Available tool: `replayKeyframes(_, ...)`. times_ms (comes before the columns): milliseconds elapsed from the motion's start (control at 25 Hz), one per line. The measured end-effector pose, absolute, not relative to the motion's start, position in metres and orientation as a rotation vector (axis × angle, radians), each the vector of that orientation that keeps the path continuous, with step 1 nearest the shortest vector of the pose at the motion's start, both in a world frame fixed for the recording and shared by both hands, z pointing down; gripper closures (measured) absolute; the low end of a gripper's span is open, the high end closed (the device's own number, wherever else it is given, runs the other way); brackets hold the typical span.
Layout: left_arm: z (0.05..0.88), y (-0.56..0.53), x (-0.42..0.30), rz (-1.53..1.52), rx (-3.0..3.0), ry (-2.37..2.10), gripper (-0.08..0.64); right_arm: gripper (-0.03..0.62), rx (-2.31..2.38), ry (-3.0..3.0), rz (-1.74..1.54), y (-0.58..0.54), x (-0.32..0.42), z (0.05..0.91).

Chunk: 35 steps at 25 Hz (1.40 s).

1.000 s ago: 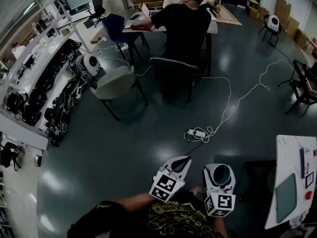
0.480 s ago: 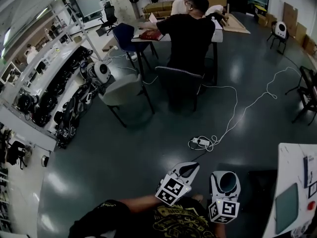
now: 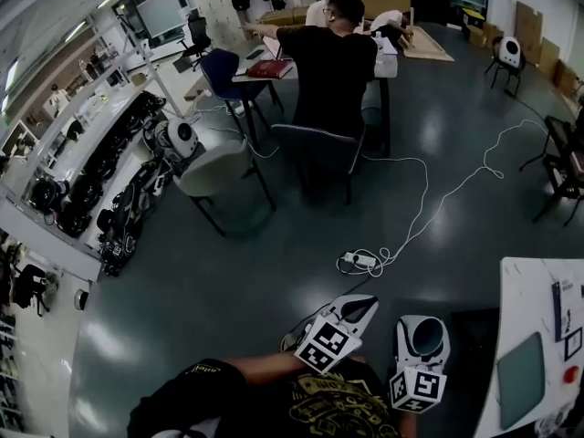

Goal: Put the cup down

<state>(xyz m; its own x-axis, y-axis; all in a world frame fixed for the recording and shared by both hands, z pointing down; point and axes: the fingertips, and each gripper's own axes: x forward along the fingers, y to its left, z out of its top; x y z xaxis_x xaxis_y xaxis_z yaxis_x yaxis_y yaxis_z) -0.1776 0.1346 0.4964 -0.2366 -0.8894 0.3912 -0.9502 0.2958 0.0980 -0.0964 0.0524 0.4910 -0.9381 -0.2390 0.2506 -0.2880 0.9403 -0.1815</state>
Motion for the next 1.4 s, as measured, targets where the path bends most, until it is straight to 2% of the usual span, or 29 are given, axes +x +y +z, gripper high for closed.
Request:
replayKeyframes(560,0.495,0.057,-0.132,0.284,1.854,-2.069,0.551,0.213,0.632,-2.844,0.329,-0.004,-0.038,0.496)
replayKeyframes(1080,0.507,-0.040,-0.043,0.396,2.201,-1.689,0.551,0.213,1.121,-2.671,0.439,-0.065,0.063,0.514)
replayKeyframes(1400,0.515,-0.095,-0.006,0.415,2.358,-1.471,0.551,0.213,1.350,-2.539,0.455,-0.098,0.099,0.520)
